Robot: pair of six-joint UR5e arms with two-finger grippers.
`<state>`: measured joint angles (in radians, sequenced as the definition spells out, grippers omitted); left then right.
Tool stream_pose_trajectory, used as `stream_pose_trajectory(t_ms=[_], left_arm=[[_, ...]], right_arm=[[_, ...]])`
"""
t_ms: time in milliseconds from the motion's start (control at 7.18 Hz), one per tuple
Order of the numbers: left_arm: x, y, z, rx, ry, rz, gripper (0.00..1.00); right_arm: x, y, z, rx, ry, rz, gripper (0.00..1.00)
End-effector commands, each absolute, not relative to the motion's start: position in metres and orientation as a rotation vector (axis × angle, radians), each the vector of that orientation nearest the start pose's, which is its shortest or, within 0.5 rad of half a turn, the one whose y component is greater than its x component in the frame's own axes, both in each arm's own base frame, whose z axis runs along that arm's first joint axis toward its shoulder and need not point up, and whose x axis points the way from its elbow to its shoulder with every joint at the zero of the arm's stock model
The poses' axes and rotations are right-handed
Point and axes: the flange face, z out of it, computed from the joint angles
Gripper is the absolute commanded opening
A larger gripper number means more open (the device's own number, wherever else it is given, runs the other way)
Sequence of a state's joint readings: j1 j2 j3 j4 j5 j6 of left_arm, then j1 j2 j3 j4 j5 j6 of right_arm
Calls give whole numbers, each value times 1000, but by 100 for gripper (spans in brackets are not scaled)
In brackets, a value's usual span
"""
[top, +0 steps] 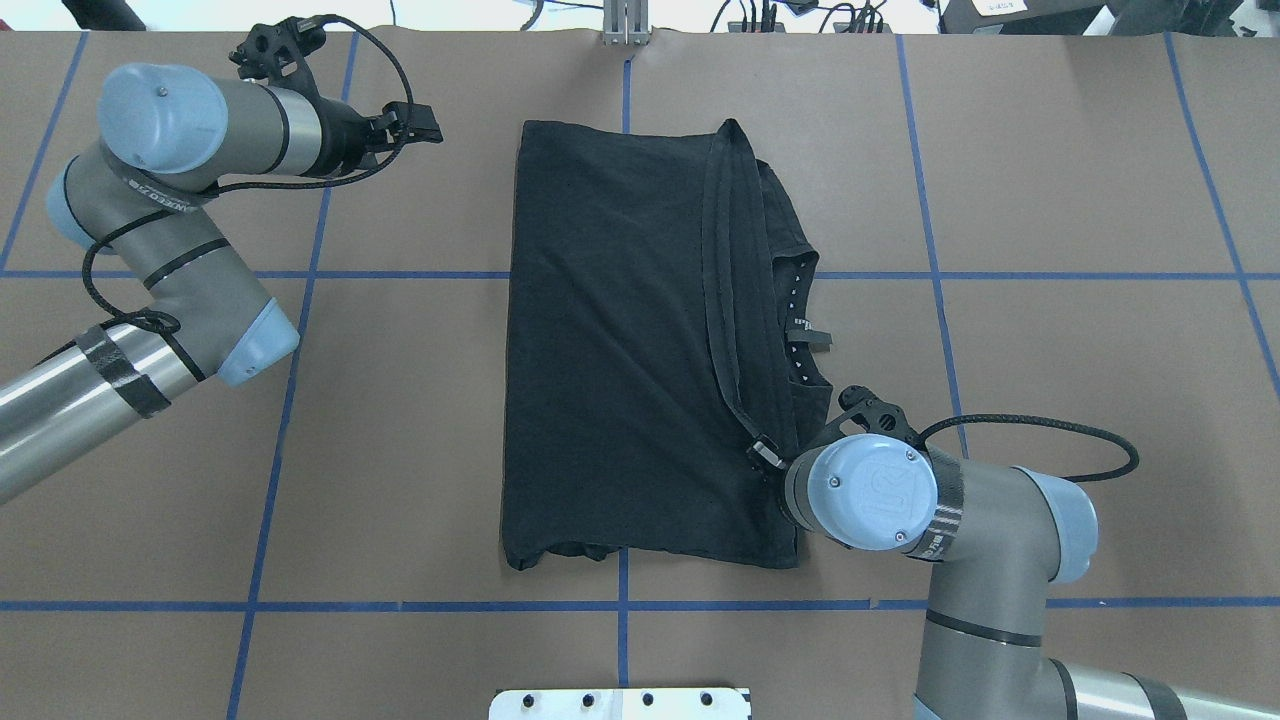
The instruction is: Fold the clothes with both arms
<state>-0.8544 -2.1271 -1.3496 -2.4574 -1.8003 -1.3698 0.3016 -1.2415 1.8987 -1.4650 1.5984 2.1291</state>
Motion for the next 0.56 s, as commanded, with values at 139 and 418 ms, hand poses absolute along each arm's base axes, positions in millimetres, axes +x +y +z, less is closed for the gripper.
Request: stream_pose_trajectory(t_ms=[139, 418], left_arm=[[389, -616, 333, 443, 1162, -428, 100], [388, -614, 331, 439, 1170, -432, 100]], right_arm=[[-521, -300, 320, -130, -792, 806, 0], [-515, -299, 310, -135, -812, 803, 0]])
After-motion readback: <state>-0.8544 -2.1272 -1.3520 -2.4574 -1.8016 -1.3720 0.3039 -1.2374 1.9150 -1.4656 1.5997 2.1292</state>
